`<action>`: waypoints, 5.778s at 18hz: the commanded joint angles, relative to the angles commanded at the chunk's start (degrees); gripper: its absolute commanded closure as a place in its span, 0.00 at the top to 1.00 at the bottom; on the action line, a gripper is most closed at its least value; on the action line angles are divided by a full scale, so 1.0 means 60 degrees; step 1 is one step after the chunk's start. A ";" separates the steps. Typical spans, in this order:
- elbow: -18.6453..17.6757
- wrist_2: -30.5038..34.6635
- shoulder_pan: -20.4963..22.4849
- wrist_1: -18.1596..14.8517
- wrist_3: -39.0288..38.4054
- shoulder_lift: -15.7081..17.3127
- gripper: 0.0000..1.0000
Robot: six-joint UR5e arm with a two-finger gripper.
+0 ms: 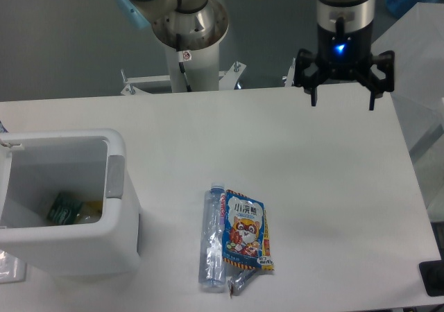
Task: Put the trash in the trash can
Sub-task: 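Move the open gripper toward the snack wrapper on the bottle, then lower the gripper over the colorful snack wrapper, then close the gripper on the snack wrapper and lift it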
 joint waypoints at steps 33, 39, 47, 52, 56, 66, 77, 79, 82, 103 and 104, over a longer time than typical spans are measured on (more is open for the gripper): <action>-0.1759 -0.1172 -0.1098 0.2284 -0.4172 -0.1404 1.00; -0.0398 -0.1157 -0.1405 0.2871 -0.6195 -0.3410 1.00; 0.0685 -0.1128 -0.1625 0.3016 -0.8109 -0.4641 1.00; 0.1025 -0.0836 -0.1962 0.3120 -0.8862 -0.5141 1.00; 0.1319 -0.0660 -0.2241 0.3296 -0.9315 -0.5478 1.00; 0.1069 0.0395 -0.2798 0.3237 -1.0808 -0.5786 1.00; 0.1127 0.0644 -0.3076 0.3208 -1.2011 -0.5947 1.00; 0.1113 0.0645 -0.3091 0.3208 -1.2215 -0.6020 1.00; 0.1084 0.0645 -0.3164 0.3208 -1.2450 -0.6064 1.00; 0.0469 0.0908 -0.3384 0.3149 -1.2539 -0.5976 1.00; 0.0469 0.0908 -0.3384 0.3149 -1.2553 -0.5962 1.00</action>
